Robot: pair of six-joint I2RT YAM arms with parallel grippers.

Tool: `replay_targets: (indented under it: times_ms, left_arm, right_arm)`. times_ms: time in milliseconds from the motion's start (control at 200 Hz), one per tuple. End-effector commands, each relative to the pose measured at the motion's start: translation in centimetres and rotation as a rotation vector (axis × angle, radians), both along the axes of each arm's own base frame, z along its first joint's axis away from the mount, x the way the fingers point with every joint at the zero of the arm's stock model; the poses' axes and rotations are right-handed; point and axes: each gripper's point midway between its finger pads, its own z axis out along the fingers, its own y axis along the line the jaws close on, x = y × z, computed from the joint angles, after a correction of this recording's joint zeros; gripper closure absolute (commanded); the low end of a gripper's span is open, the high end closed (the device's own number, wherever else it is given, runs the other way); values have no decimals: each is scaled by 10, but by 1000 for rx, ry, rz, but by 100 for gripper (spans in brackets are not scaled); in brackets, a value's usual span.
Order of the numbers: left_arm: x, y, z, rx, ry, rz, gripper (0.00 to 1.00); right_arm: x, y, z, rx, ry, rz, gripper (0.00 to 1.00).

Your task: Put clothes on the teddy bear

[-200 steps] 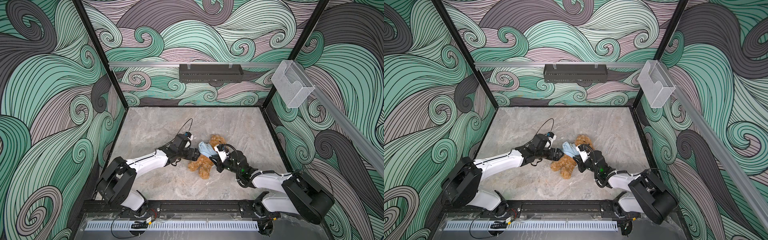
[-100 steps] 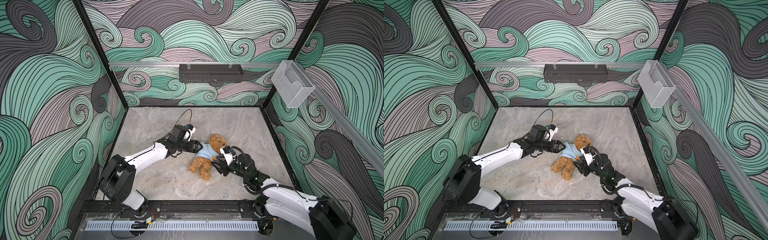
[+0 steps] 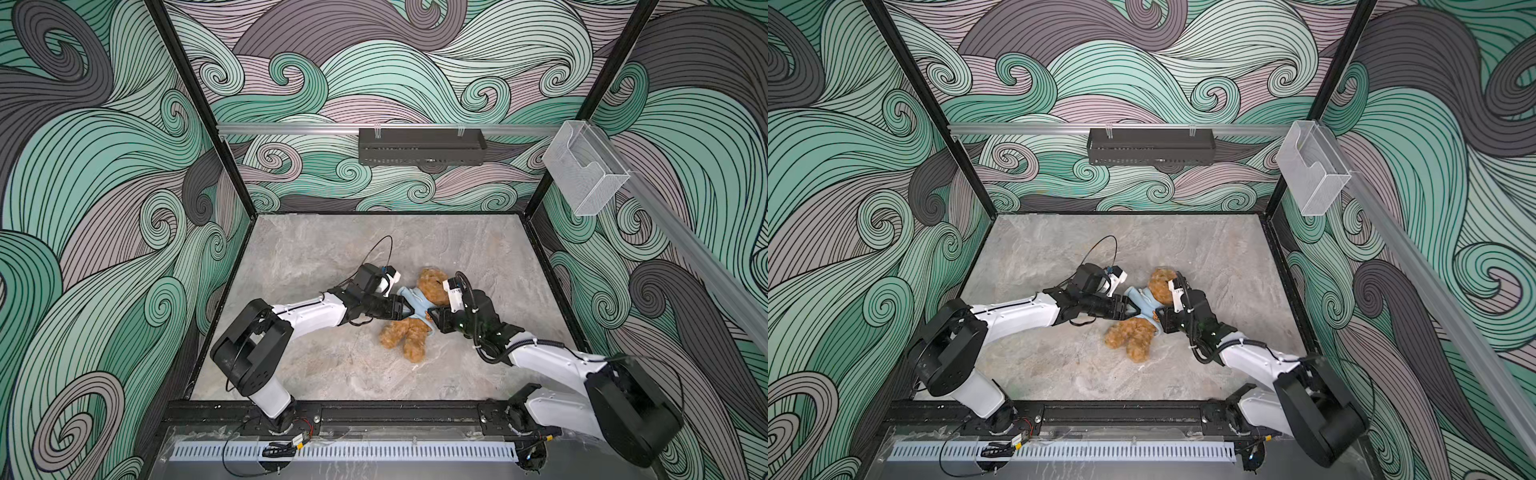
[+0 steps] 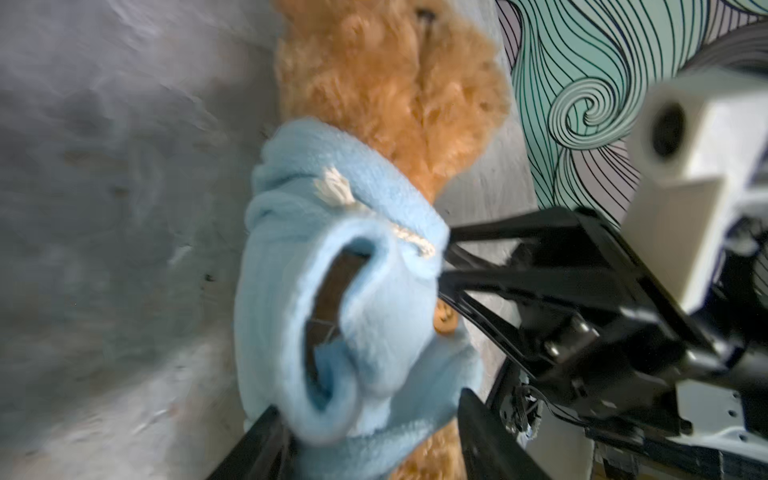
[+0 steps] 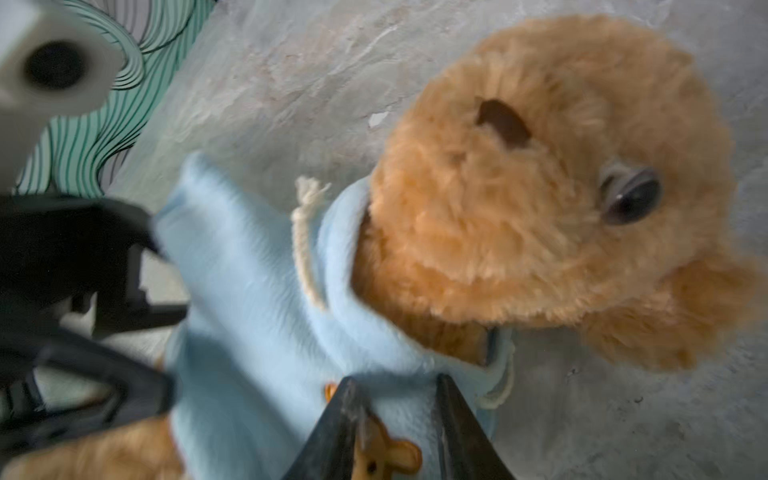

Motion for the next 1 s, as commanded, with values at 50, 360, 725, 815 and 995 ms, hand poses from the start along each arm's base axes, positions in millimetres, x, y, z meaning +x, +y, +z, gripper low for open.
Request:
replay_targets:
  times_ms: [50,360,725,815,995]
  left_arm:
    - [-33,-47,22,-140,17,-150,34]
    - [-52,-19,40,37,-192,-241,26]
    - [-19,26,59,387,-1150,-516,31]
    - [3,23,57,488,-1220,-524,35]
    - [6,-4,35,506,-1117,-764,57]
  right_arm:
    - [52,-3,5,-14,2,-22,67]
    - [74,-15,22,-151,-34,109,56]
    - [22,-34,52,-163,12,92,31]
    - [5,-36,52,-165,100,110,31]
    - [-26,-31,47,-90,229,135,39]
